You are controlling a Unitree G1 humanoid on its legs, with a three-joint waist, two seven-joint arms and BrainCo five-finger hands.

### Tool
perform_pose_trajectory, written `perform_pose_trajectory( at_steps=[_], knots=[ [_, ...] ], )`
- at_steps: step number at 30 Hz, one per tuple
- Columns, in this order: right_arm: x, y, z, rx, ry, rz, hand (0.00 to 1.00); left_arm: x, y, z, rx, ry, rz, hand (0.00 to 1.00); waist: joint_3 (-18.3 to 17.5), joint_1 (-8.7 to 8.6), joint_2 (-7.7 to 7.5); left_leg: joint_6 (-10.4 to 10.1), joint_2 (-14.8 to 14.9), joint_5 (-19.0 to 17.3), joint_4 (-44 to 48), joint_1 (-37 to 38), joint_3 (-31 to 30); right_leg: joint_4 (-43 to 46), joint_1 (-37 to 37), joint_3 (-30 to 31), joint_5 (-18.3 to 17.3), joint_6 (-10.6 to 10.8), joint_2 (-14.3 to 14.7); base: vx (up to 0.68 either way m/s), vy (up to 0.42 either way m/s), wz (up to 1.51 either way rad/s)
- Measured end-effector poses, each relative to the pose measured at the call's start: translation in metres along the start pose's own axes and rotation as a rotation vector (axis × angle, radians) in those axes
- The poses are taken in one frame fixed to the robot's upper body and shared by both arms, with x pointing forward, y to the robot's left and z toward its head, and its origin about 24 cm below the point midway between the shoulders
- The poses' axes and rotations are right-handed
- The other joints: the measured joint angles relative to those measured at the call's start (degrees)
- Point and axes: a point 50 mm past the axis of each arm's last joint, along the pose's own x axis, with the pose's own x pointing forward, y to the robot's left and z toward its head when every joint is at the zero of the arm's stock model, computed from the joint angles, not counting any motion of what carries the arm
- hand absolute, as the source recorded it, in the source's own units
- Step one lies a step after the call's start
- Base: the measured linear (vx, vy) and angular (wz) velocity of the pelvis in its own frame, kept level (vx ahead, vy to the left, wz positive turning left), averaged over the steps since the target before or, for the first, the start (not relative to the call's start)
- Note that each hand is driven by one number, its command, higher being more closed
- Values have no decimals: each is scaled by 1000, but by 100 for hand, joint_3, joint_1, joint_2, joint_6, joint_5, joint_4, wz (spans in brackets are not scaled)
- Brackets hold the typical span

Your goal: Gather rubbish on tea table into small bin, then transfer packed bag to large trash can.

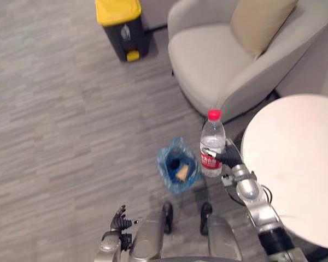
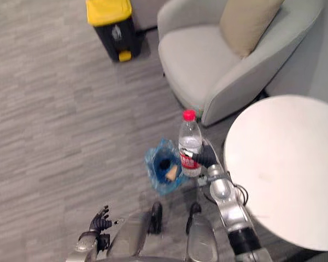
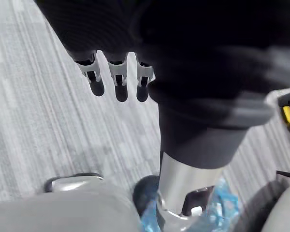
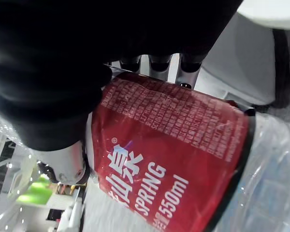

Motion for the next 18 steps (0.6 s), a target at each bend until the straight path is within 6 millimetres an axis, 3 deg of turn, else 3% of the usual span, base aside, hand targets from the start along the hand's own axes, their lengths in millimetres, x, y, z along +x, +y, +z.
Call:
perform_pose_trajectory(
  at_steps=[6, 13, 15, 18],
  knots=[
    [19, -11, 21, -61, -90, -21, 100, 8, -3, 34, -66, -106, 11, 0, 269, -2, 32, -7, 300, 11, 555, -1360, 570, 829, -1467, 30, -109, -9, -219, -247, -57, 17],
    [52, -36, 75, -107, -280, -132, 100, 13, -14, 121, -161, -397, -5, 0, 727, 168, -38, -27, 695, 84, 1262, -3107, 810, 1565, -3240, 16, -114, -47, -229, -129, -57, 4],
    [59, -47, 90, -130, -331, -179, 100, 9, -15, 151, -202, -503, 0, 0, 850, 306, -108, 46, 798, 201, 1472, -3700, 869, 1854, -3861, 11, -118, -146, -244, -47, -42, 7],
    [66, -57, 108, -148, -383, -212, 100, 5, -10, 170, -249, -571, 25, 0, 914, 310, -123, 104, 811, 281, 1709, -4215, 831, 2169, -4364, -27, -173, -274, -308, -7, -25, 18]
  ],
)
